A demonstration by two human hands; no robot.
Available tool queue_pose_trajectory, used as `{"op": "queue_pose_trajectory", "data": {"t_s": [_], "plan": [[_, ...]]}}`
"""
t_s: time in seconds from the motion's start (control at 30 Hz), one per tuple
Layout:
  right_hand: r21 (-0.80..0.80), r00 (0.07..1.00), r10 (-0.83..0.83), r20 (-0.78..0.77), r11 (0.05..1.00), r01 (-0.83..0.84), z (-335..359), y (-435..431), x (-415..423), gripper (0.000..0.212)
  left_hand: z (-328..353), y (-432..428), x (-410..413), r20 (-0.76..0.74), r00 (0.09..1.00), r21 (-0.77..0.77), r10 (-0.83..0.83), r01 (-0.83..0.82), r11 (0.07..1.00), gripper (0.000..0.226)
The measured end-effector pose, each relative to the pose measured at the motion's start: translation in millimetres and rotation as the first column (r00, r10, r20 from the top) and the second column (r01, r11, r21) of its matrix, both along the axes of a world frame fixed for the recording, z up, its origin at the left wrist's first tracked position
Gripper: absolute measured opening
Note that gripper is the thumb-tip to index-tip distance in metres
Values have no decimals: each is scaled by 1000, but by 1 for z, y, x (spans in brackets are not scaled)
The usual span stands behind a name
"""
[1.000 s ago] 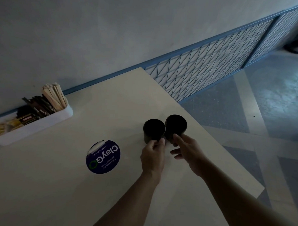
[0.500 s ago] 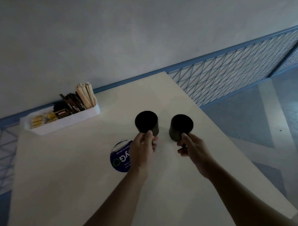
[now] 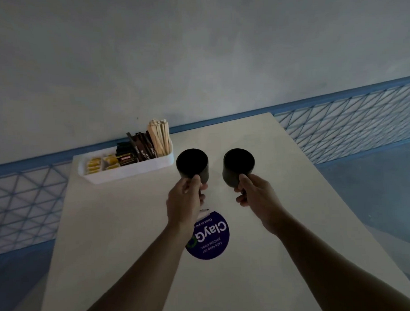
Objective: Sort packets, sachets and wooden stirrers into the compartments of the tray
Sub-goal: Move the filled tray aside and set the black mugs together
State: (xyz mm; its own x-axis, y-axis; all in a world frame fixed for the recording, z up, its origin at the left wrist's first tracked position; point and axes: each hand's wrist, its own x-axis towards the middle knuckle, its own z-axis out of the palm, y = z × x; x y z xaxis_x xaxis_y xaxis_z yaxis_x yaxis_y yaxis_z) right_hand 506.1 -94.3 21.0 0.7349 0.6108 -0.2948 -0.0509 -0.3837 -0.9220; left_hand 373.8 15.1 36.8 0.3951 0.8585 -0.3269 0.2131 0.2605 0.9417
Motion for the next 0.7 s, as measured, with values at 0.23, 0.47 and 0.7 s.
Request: {"op": "queue_pose_trajectory", "data": {"t_s": [0.23, 0.47, 0.7], "plan": [[-23, 999, 48, 21, 999, -47, -3, 58, 22, 30, -7, 43, 22, -16, 999, 30, 37, -37, 999, 20], [-52, 998, 59, 36, 997, -57, -13, 94, 44, 31, -19, 73, 44, -43, 998, 38, 45, -43, 998, 19], [-81, 997, 61, 56, 995, -57, -29, 119, 64, 33, -37, 93, 64, -83, 996, 45, 42, -38, 998, 21]]}}
